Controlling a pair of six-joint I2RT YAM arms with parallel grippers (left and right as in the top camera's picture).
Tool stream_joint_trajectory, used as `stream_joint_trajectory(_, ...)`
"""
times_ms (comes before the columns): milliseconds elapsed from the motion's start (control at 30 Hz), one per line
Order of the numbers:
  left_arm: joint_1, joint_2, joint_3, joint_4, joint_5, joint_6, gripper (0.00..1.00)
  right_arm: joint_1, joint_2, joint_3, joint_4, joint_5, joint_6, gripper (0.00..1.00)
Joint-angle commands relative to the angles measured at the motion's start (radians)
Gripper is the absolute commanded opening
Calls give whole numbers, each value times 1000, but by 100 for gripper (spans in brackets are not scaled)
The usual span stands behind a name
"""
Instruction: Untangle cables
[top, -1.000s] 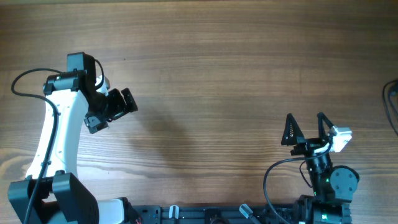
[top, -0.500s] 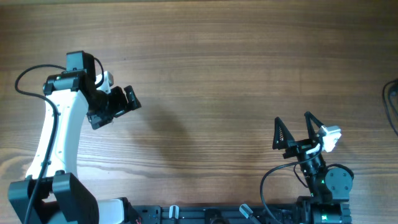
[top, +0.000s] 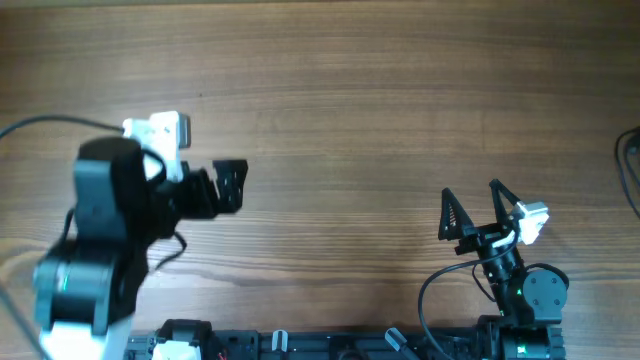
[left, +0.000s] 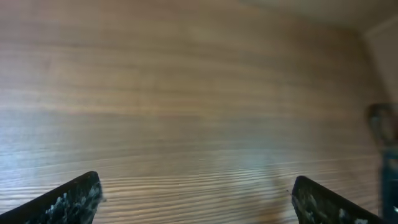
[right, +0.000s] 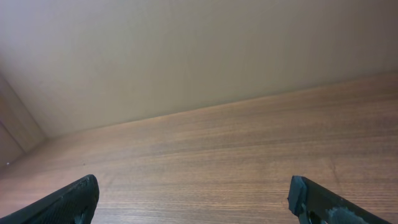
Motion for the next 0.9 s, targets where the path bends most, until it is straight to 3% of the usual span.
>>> stream_joint_trajectory(0, -27, -105, 2, 3, 18, -119, 100, 5, -12, -1, 3, 10, -3, 100)
stream_joint_trajectory(167, -29, -150, 2, 34, -3, -136, 100, 5, -11, -1, 3, 10, -3, 100)
stream_joint_trajectory(333, -70, -148, -2, 147, 15, 8, 100, 5, -11, -1, 3, 10, -3, 100)
stream_joint_trajectory(500, -98, -149, -34, 228, 14, 48, 100, 5, -11, -1, 3, 10, -3, 100)
stream_joint_trajectory(600, -77, -190, -134, 328, 16, 45, 100, 5, -11, -1, 3, 10, -3, 100)
stream_joint_trajectory(867, -14, -500, -497, 570, 15, 9, 100, 5, -11, -1, 3, 10, -3, 100)
